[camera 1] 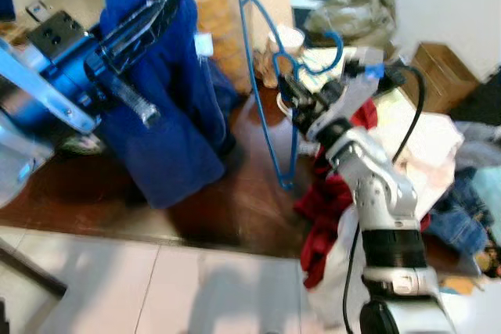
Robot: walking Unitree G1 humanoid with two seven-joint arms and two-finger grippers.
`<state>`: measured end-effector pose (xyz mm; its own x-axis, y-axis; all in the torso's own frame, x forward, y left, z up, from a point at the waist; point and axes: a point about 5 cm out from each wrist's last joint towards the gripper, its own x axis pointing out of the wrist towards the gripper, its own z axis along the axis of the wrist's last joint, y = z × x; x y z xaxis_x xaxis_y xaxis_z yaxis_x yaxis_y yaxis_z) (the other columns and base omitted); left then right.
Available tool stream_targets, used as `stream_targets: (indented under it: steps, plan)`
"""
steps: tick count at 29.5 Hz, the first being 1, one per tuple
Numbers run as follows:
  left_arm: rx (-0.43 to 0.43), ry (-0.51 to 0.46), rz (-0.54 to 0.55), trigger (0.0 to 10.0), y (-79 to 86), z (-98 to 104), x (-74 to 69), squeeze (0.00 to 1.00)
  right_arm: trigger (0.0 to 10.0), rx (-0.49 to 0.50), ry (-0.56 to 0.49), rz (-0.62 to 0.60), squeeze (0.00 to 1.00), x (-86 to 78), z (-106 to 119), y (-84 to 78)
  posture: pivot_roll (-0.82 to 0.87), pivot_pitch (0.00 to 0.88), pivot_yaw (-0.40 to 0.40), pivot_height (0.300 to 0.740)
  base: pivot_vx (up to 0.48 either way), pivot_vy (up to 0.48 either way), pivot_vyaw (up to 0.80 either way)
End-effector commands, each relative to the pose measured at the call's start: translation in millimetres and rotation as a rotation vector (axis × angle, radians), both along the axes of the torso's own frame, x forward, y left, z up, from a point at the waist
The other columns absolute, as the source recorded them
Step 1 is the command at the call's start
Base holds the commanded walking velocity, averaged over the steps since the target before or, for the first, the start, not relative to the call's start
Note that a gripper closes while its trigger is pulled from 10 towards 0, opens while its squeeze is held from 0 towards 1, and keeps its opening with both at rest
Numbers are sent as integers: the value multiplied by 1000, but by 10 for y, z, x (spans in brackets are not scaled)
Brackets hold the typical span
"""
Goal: Hang hanger
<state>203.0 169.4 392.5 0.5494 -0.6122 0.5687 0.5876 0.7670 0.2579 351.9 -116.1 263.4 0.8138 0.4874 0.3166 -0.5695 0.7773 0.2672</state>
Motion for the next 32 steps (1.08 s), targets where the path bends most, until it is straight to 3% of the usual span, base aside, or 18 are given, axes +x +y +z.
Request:
stream_targets:
  steps: [1, 12, 18, 21, 22, 26, 29, 30, 31, 32]
  plan:
    - [9, -38, -14, 10000, -3, 88, -70, 0, 10000, 10, -10, -18, 0, -4, 15, -56, 0, 119, -45, 740, -480, 0, 0]
    - [-7, 1, -45, 10000, -33, 88, -48, 0, 10000, 5, -10, 5, 0, -22, -4, -35, -2, 121, -46, 740, -480, 0, 0]
    - [-32, 94, -86, 10000, -102, -94, 18, 0, 10000, -9, -13, 73, 0, -64, -27, -29, -6, 124, -40, 740, -480, 0, 0]
    - [3, 194, -86, 10000, -124, -373, 83, 0, 10000, -37, 5, 55, 0, -54, -67, -66, -10, 125, -41, 740, -255, 0, -183]
    - [3, 194, -86, 10000, -124, -373, 83, 0, 10000, -37, 5, 55, 0, -54, -67, -66, -10, 125, -41, 740, 0, 0, -550]
    - [84, 486, 134, 10000, 116, -1124, 367, 0, 10000, -163, 131, -111, 0, 94, -310, -251, -13, 123, -45, 740, 0, 0, -800]
    - [84, 486, 134, 10000, 116, -1124, 367, 0, 10000, -163, 131, -111, 0, 94, -310, -251, -13, 123, -45, 740, 0, 0, -800]
    - [124, 599, 232, 10000, 222, -1422, 458, 0, 10000, -193, 154, -132, 0, 108, -383, -296, -15, 122, -48, 740, 0, 0, -800]
    - [124, 599, 232, 10000, 222, -1422, 458, 0, 10000, -193, 154, -132, 0, 108, -383, -296, -15, 122, -48, 740, 0, 0, -800]
    - [199, 733, 350, 10000, 343, -1838, 520, 0, 10000, -244, 191, -156, 0, 114, -495, -354, -16, 122, -48, 740, 0, 0, -800]
